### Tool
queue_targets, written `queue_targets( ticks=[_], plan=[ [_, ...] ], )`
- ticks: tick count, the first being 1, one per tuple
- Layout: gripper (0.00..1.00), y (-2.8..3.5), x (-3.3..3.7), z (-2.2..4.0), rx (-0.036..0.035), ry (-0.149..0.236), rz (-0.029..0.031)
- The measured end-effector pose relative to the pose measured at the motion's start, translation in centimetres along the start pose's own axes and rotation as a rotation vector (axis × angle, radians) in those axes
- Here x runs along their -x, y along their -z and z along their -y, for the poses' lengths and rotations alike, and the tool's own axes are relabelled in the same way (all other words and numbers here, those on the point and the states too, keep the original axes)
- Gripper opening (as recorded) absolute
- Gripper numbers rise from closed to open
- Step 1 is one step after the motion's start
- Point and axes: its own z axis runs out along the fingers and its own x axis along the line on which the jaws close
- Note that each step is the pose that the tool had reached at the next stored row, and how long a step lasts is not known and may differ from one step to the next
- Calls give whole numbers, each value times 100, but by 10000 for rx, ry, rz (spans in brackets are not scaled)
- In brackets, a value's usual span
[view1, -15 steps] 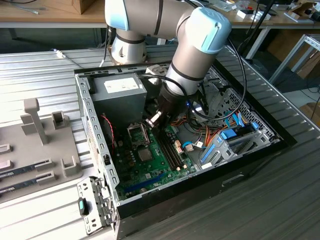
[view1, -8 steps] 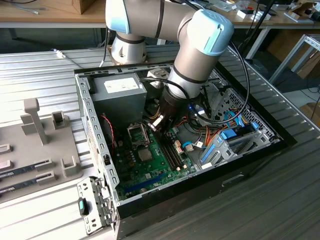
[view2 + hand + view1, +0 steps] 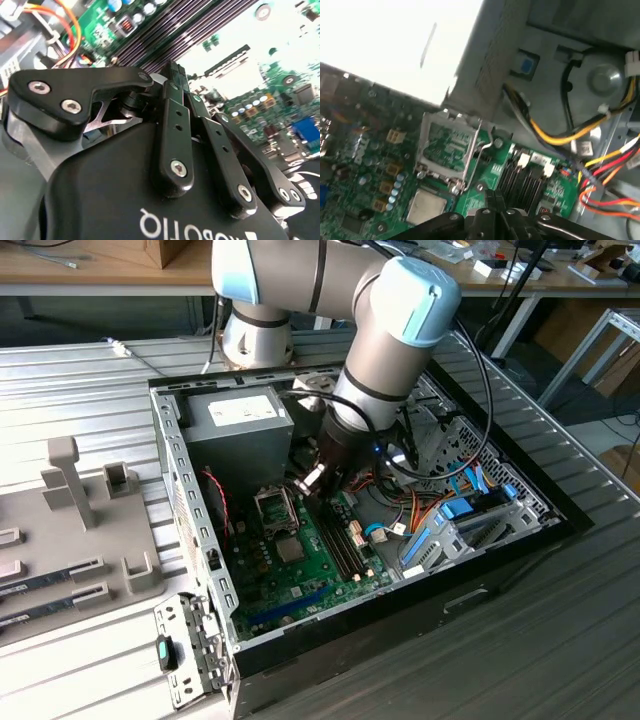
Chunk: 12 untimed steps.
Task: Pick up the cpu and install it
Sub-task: 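Close the cpu cover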
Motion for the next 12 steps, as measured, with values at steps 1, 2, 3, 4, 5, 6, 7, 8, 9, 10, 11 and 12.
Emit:
queue_targets(
  ticks=[1,2,3,4,5,6,7,8,9,10,11,12],
  plan=[
    [11,-2,4,-8,30,30,12],
    [11,-4,6,-15,133,89,52],
    [11,-6,7,-18,252,125,99],
    [11,-7,8,-20,411,156,160],
    [11,-6,9,-21,581,184,223],
    [11,-6,9,-22,743,209,284],
    [11,-6,9,-22,938,239,357],
    [11,-6,9,-22,1082,263,408],
    [11,-6,9,-23,1292,306,471],
    [11,-7,9,-23,1478,353,530],
    [11,-8,9,-23,1614,396,578],
    [11,-9,9,-22,1757,452,627]
  ],
)
